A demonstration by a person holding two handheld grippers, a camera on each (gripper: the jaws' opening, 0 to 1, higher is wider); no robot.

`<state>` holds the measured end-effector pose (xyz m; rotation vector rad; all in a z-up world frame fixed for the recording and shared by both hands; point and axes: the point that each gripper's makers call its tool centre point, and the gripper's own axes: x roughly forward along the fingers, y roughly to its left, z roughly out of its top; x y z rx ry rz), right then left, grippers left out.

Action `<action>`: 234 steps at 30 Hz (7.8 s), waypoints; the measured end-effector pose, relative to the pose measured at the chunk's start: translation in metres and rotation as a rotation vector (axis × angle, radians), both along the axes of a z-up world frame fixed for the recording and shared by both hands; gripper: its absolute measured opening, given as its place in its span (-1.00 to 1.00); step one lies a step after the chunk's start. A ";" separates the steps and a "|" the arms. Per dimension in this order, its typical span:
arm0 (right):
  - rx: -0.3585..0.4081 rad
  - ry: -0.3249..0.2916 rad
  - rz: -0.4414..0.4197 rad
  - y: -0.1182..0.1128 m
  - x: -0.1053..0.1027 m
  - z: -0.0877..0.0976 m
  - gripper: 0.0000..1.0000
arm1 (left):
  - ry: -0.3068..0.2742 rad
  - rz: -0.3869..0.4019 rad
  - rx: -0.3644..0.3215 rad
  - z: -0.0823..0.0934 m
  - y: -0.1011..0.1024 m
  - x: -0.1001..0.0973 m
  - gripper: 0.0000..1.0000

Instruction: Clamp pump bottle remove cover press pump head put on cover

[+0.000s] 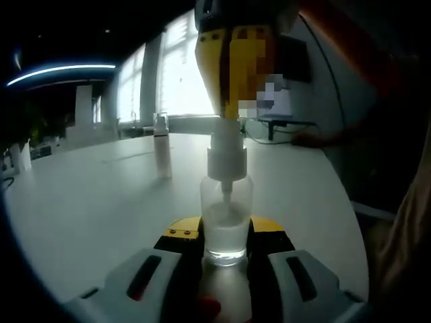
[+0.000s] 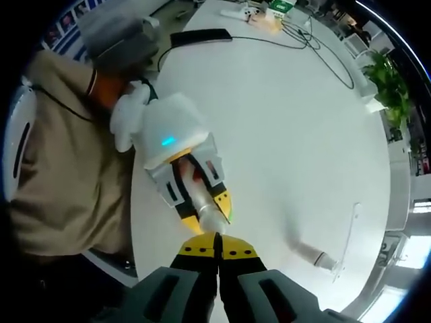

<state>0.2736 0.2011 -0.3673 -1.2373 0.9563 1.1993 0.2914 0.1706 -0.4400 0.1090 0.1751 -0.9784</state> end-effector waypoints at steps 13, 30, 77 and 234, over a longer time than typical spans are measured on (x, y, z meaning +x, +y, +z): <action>-0.001 -0.001 0.007 0.000 0.000 0.000 -1.00 | -0.001 0.000 0.000 0.000 0.001 0.001 -0.69; 0.006 -0.010 0.026 0.000 0.000 0.007 -1.00 | -0.002 0.000 0.000 0.000 0.001 0.001 -0.69; -0.003 -0.011 0.048 0.001 0.000 0.006 -1.00 | -0.002 -0.001 -0.001 0.000 0.001 0.002 -0.69; -0.021 -0.022 0.069 0.001 0.000 0.006 -1.00 | -0.013 -0.003 0.004 0.000 0.000 0.001 -0.69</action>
